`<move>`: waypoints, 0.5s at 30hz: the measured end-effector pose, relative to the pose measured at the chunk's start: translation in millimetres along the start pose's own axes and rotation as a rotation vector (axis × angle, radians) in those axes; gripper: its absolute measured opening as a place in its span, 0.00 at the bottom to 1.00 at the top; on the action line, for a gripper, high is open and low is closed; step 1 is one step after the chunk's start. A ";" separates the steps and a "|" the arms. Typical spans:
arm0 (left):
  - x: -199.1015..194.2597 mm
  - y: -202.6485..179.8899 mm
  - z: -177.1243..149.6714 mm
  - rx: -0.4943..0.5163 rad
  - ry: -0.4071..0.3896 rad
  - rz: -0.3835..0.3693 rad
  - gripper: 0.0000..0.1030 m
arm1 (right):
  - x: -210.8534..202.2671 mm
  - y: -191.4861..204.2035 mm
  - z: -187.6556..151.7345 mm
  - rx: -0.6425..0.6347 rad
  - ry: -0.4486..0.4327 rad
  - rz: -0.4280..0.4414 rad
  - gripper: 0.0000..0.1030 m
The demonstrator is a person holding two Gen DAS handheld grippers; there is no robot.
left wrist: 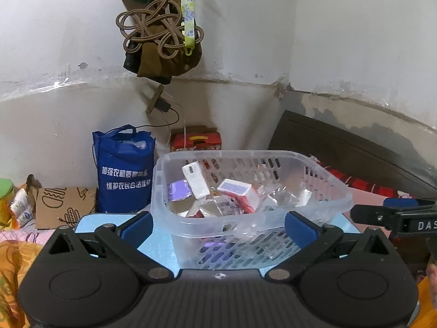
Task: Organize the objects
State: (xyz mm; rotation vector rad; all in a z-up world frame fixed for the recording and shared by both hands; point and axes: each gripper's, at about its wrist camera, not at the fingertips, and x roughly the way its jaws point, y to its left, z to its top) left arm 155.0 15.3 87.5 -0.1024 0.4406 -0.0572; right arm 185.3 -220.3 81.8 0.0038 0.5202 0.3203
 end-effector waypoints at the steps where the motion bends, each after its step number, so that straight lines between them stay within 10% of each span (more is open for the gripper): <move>1: 1.0 0.1 -0.8 -0.001 0.001 0.006 1.00 | 0.5 -0.2 -0.3 -0.002 -0.003 0.001 1.00; 15: 6.2 4.3 12.8 -0.020 -0.014 0.017 1.00 | 13.6 -4.2 7.6 -0.015 -0.001 -0.012 1.00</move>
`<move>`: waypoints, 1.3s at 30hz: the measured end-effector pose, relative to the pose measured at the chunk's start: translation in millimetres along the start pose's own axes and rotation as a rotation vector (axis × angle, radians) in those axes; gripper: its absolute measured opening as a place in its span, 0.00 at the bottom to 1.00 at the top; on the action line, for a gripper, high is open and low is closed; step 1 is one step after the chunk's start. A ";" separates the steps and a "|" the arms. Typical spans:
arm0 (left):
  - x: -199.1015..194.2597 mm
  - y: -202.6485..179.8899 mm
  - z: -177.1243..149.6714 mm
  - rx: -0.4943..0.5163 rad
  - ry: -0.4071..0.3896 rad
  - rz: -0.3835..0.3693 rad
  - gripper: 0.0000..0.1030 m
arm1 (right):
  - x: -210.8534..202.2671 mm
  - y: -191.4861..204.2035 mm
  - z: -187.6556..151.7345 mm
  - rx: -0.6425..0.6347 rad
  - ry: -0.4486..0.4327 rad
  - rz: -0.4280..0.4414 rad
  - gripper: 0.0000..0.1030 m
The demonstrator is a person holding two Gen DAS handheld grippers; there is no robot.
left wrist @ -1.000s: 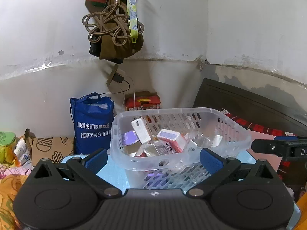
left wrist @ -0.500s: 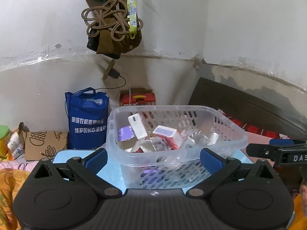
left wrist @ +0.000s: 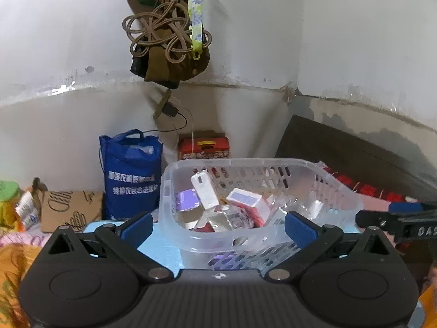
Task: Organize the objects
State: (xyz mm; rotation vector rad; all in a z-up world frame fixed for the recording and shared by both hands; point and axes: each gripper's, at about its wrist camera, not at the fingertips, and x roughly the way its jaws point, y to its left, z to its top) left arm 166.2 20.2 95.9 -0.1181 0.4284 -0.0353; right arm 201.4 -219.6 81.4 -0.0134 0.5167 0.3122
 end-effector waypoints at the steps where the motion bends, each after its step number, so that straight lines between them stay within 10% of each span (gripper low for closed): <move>1: 1.6 1.4 1.7 -0.005 0.007 -0.006 1.00 | 0.7 -0.8 -0.2 -0.001 -0.004 -0.003 1.00; 39: 24.6 -9.5 3.1 -0.007 0.060 -0.012 1.00 | 13.3 2.8 -3.3 -0.018 -0.001 0.039 1.00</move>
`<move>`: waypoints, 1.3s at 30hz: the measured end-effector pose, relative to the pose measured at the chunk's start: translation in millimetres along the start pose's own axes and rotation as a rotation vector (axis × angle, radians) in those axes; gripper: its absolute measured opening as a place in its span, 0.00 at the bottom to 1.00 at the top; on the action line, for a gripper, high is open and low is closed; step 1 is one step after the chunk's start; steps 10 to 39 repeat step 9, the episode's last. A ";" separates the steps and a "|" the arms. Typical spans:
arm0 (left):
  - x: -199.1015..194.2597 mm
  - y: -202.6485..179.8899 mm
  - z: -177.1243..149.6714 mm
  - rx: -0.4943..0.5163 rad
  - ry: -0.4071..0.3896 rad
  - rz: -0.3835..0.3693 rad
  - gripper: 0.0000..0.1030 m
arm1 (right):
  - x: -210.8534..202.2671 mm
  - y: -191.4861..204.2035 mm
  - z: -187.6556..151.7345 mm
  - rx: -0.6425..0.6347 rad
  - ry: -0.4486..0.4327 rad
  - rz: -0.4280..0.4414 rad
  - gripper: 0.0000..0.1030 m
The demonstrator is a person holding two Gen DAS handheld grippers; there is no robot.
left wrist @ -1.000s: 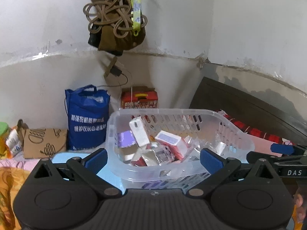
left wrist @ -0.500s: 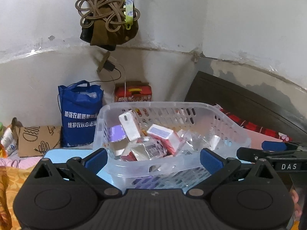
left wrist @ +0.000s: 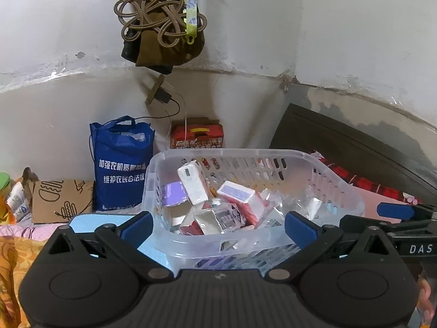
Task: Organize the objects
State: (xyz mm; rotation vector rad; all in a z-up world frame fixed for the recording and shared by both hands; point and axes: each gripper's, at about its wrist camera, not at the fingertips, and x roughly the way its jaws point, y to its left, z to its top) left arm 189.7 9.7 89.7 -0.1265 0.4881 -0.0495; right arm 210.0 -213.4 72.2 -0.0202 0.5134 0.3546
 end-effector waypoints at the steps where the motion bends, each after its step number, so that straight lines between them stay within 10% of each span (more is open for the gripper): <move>1: 0.7 0.3 0.4 -0.001 0.001 0.000 1.00 | 0.2 0.2 0.2 -0.001 0.000 -0.001 1.00; 39: 2.6 -0.4 0.2 0.011 -0.022 0.028 1.00 | 1.3 0.5 0.9 0.011 0.003 0.005 1.00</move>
